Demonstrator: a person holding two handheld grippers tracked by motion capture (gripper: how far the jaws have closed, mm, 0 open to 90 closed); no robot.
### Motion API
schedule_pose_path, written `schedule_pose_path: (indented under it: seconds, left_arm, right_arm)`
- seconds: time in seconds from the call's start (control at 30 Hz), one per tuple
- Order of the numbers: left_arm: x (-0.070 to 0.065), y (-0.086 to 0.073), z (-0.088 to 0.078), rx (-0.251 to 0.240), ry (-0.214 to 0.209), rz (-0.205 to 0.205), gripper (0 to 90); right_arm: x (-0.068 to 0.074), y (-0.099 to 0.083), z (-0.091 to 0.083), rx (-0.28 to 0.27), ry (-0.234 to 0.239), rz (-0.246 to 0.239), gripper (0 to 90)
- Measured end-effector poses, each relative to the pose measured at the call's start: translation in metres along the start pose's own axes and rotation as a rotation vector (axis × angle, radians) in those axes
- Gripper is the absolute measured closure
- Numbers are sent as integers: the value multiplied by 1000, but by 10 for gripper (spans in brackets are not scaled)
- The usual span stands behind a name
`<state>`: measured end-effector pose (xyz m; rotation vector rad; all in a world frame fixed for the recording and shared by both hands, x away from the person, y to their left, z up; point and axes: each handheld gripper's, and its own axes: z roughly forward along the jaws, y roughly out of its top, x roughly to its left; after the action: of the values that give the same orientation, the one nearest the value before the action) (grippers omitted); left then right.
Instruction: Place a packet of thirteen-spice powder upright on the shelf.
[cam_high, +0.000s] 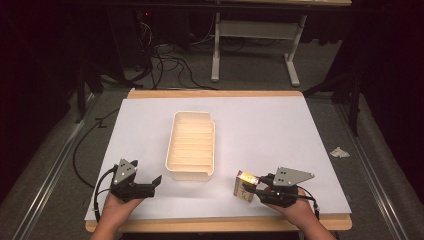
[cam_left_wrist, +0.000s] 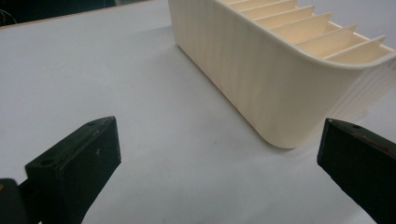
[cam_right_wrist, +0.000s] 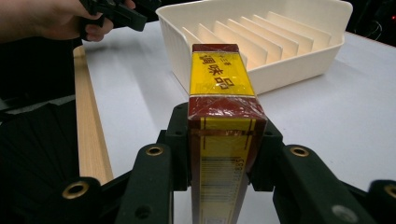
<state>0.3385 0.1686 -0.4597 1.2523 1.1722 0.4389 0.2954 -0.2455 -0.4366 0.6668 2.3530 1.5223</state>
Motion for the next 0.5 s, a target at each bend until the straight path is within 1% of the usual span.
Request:
schedule_pose_path:
  seconds: [0.3, 0.37, 0.4, 0.47, 0.5]
  left_arm:
    - [0, 0, 0, 0, -3, -2, 3]
    - [0, 0, 0, -1, -2, -1, 3]
    - [0, 0, 0, 0, -4, -2, 3]
    - [-1, 0, 0, -2, -5, -2, 3]
    - [-1, 0, 0, -2, -5, -2, 3]
  right_arm:
    - [-3, 0, -3, -14, -23, 6, 683]
    - [-4, 1, -5, -15, -28, -1, 683]
    - [-4, 1, -5, -20, -33, 6, 683]
    - [-7, 2, -7, -37, -43, -5, 683]
    - [-7, 2, -7, -37, -43, -5, 683]
